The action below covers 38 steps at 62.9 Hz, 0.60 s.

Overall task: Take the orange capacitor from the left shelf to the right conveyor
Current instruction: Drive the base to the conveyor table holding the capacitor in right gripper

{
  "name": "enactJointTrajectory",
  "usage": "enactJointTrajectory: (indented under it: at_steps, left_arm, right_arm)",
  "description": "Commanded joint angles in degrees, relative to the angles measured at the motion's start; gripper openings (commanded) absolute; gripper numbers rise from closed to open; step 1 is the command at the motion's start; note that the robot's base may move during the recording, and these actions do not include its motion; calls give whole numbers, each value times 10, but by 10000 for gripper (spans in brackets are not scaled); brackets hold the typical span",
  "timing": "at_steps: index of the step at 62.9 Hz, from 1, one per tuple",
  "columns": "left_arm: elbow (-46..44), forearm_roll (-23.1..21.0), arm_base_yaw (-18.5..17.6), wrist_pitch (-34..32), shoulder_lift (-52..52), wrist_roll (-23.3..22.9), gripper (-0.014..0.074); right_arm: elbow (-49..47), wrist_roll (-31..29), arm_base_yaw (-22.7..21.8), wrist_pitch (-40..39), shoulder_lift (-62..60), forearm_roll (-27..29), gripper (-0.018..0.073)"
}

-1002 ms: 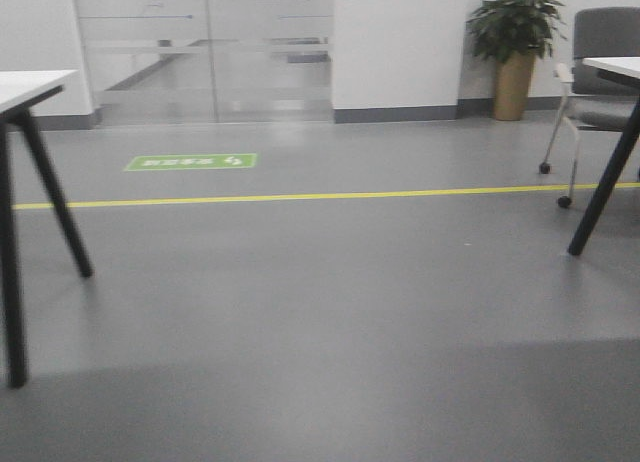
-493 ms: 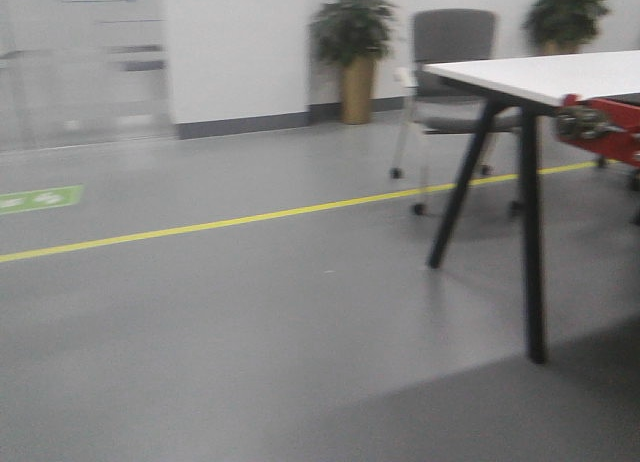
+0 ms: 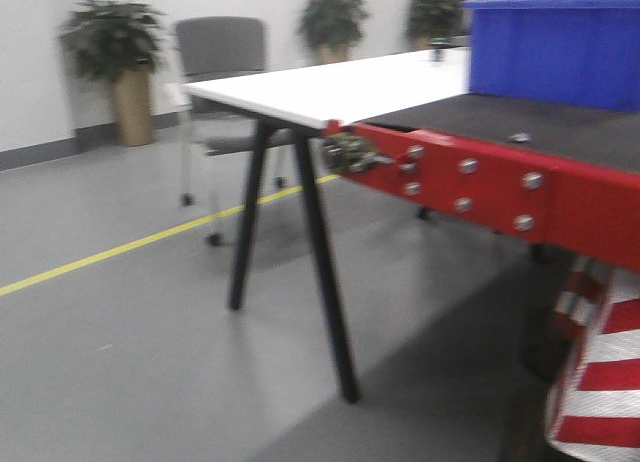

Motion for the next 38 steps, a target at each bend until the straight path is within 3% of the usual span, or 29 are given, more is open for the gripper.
enactJointTrajectory:
  at_steps: [1,38]
  left_arm:
    - [-4,-3,-3,-52,6,0,-105]
    - [-4,-3,-3,-52,6,0,-105]
  right_arm:
    - [-19,-5,-2,-48,12,-14,57]
    - [-19,-5,-2,-48,12,-14,57]
